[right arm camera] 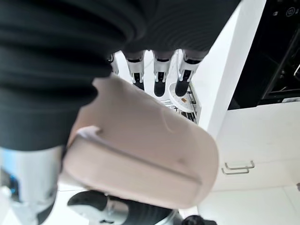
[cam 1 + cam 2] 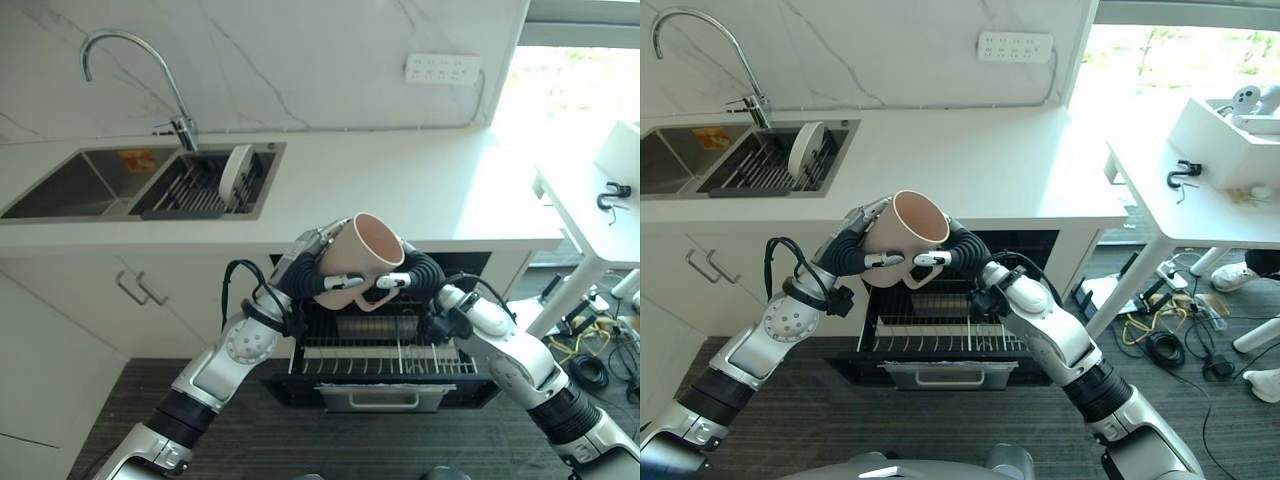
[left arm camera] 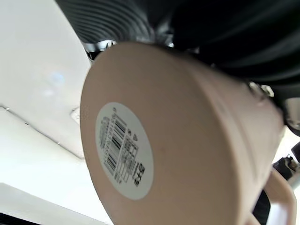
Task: Place the dishes in the dishwasher.
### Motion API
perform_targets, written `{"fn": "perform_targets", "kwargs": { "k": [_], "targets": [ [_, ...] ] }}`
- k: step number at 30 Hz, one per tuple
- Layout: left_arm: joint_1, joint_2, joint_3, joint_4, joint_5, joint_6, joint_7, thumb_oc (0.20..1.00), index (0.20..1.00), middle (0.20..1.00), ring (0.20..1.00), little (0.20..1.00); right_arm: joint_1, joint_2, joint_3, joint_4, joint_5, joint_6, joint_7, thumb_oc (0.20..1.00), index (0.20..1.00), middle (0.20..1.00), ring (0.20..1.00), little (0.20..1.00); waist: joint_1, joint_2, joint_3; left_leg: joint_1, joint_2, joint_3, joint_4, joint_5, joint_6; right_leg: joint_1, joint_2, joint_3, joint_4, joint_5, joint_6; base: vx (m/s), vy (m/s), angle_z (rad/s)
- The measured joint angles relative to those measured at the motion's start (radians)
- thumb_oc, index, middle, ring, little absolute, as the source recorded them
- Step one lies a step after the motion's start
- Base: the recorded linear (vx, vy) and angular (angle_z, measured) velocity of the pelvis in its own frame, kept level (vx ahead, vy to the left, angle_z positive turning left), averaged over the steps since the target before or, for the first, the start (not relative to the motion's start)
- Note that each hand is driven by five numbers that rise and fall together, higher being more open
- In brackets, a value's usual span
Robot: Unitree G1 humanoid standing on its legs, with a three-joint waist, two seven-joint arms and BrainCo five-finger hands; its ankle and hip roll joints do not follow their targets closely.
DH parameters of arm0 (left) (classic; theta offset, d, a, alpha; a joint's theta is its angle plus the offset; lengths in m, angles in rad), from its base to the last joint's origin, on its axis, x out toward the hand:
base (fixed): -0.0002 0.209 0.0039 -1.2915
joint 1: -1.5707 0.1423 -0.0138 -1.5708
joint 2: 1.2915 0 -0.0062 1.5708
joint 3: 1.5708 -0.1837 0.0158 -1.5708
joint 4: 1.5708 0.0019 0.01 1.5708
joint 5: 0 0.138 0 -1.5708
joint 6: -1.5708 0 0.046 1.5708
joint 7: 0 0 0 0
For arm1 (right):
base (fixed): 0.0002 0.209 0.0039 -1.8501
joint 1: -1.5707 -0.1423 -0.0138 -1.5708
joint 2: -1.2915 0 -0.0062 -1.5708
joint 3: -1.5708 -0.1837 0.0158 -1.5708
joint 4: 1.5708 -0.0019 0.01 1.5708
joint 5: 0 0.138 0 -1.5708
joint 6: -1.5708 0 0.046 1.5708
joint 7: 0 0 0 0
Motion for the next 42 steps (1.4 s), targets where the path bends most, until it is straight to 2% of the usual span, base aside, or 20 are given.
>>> {"fn": "perform_targets", "kwargs": {
  "k": [11, 19, 37, 42],
  "targets": [
    [0.0, 0.0, 0.005, 0.003, 0.003, 0.045, 0.021, 0.2, 0.2, 0.2, 0.2, 0.2, -0.058, 0.049, 0.037, 0.052, 0.002, 0.025, -0.08, 1.0, 1.0, 1.0, 1.0, 1.0, 0.033, 0.0, 0.004, -0.001, -0.001, -0.003, 0.001, 0.0, 0.0, 0.003, -0.001, -0.003, 0.0, 0.0, 0.0, 0.0, 0.0, 0.0],
    [-0.002, -0.003, 0.002, 0.012, 0.003, 0.065, 0.045, 0.2, 0.2, 0.2, 0.2, 0.2, -0.098, 0.098, 0.042, 0.115, 0.022, 0.023, -0.09, 1.0, 1.0, 1.0, 1.0, 1.0, 0.035, 0.0, 0.004, -0.004, -0.001, -0.007, 0.004, 0.0, 0.0, 0.005, -0.002, -0.008, 0.001, 0.0, 0.0, 0.0, 0.0, 0.0],
    [-0.037, -0.003, -0.045, 0.045, 0.041, 0.079, 0.119, 0.2, 0.2, 0.2, 0.2, 0.2, -0.124, 0.109, 0.078, 0.158, 0.118, 0.024, -0.118, 1.0, 1.0, 1.0, 1.0, 1.0, 0.043, 0.001, 0.001, -0.016, -0.001, -0.03, 0.022, 0.001, 0.0, 0.017, -0.005, -0.028, 0.003, 0.0, -0.002, 0.0, 0.002, 0.03],
    [-0.048, 0.001, -0.055, 0.046, 0.051, 0.08, 0.142, 0.2, 0.2, 0.2, 0.2, 0.2, -0.124, 0.115, 0.08, 0.159, 0.166, 0.03, -0.118, 1.0, 1.0, 1.0, 1.0, 1.0, 0.045, 0.0, -0.017, -0.016, -0.001, -0.03, 0.022, 0.001, 0.001, 0.016, -0.006, -0.027, 0.004, 0.0, -0.002, 0.0, 0.0, 0.0]
  ]
}}
